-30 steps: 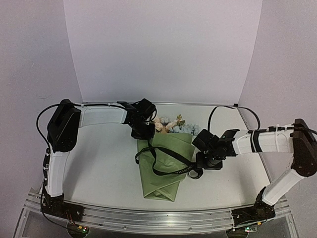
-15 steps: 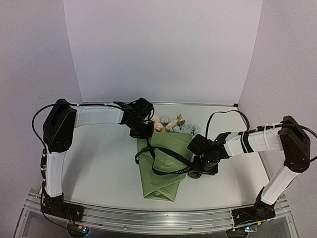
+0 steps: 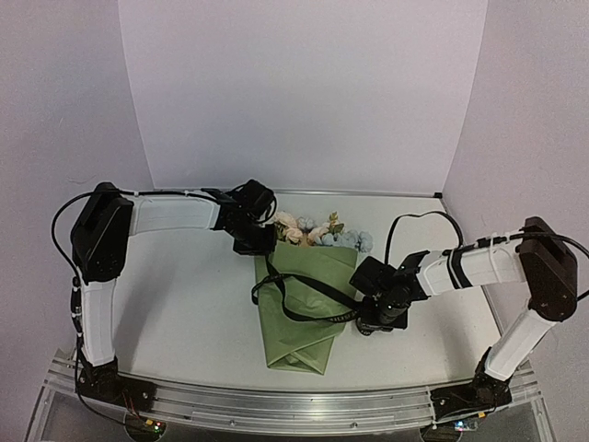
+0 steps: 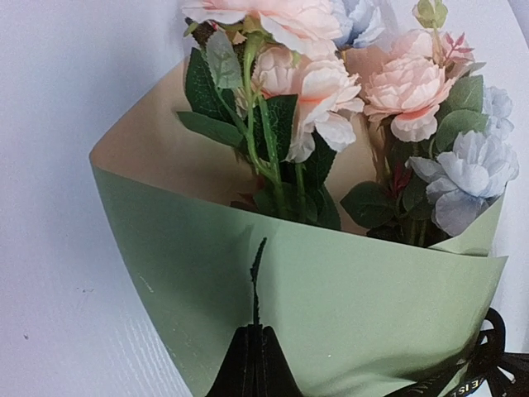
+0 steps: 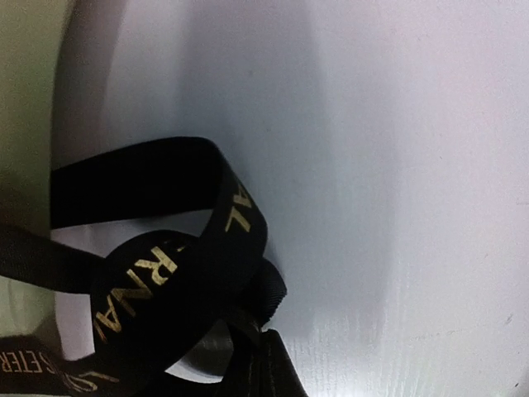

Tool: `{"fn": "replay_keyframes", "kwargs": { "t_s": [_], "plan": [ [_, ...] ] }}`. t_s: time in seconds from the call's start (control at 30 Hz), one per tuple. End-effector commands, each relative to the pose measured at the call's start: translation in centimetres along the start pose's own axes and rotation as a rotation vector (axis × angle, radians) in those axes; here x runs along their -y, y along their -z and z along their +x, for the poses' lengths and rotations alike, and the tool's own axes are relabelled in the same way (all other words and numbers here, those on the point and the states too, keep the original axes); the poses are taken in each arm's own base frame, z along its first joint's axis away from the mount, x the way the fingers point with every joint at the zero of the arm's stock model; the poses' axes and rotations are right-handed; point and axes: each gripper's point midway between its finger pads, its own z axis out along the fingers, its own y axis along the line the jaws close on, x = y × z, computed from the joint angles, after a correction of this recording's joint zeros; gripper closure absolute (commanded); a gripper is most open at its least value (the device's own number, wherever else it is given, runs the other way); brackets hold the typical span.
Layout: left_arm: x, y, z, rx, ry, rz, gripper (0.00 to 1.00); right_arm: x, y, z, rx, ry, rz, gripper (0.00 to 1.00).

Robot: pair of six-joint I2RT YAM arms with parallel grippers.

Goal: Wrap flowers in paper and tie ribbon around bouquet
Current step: Adjust the ribbon on the folded bouquet.

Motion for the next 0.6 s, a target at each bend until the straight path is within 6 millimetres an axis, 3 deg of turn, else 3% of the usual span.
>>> {"fn": "replay_keyframes", "kwargs": {
  "t_s": [0.0,0.23,0.57],
  "plan": [
    [0.3,3.1,-2.9,0.094,0.038,0.057,1.00,0.5,1.6,-0.9,0.050,0.006,0.004,0.96],
    [-0.3,3.2,-3.2,0.100,0.040,0.055,1.00,-0.5,2.9,-1.9,0.067,0.020,-0.017,1.00],
    [-3.7,4.3,-3.7,0.140,0.115,0.011,1.00,2.5,4.7,-2.5,0.076,0.079,0.119,1.00]
  ]
}}
